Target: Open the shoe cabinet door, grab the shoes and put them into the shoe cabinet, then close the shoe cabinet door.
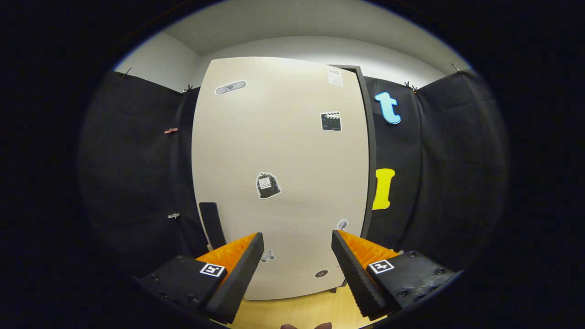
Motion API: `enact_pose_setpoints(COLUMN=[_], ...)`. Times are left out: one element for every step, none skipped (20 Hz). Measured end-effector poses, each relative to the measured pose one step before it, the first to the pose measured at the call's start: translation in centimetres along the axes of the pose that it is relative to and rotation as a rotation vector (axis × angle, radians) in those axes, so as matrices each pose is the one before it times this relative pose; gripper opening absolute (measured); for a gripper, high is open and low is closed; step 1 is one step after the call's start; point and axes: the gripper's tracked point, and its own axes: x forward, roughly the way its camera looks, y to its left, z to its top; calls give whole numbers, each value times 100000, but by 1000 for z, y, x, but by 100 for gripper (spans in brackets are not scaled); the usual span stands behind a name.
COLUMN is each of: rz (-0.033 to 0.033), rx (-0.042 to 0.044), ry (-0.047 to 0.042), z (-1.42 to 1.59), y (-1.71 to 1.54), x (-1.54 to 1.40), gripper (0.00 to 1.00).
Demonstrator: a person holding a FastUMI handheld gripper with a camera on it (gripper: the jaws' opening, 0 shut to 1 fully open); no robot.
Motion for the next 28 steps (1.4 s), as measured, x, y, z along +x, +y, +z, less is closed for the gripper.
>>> enact_pose_setpoints(rz=[-372, -186, -132, -256, -371, -156, -2, -2, 175, -206, -191, -246, -334, -45, -76, -59, -461, -261, -247, -221, -240, -300, -468, -359, -58, -357, -237, -251], rx=[677, 599, 286, 61, -292, -376, -316, 60, 279, 153, -167, -371, -160, 165, 268, 266, 151, 65, 52, 36, -69, -365, -356, -233, -70, -72, 55, 161], ry=[180, 406, 108, -361, -499, -280, 36, 269, 195, -394, -372, -267, -66, 50, 337, -80, -265, 95, 109, 53, -144, -103, -328, -121, -167, 21, -173, -32], z=[-11, -43, 26, 57, 60, 11, -20, -6, 13, 2, 84, 41, -6, -3, -39, 33, 33, -26, -48, 4, 15, 11, 31, 7, 27, 5, 33, 17], y=[-114, 5, -31, -189, -131, -203, -52, -93, -18, -6, -30, -151, -167, 32, 11, 23, -44, -50, 9, -46, -25, -75, -135, -69, 20, -60, -5, -19], x=[-21, 72, -79, 4, 38, 58, 75, -14, -144, -159, 54, 66, 27, -79, -33, -140, 15, 98, -37, -77, 0, 27, 20, 23, -3, 40, -2, 48], gripper=[98, 98, 98, 98, 98, 98, 98, 98, 98, 98, 98, 98, 98, 98, 98, 98, 98, 98, 98, 98, 98, 98, 98, 98, 98, 98, 98, 98])
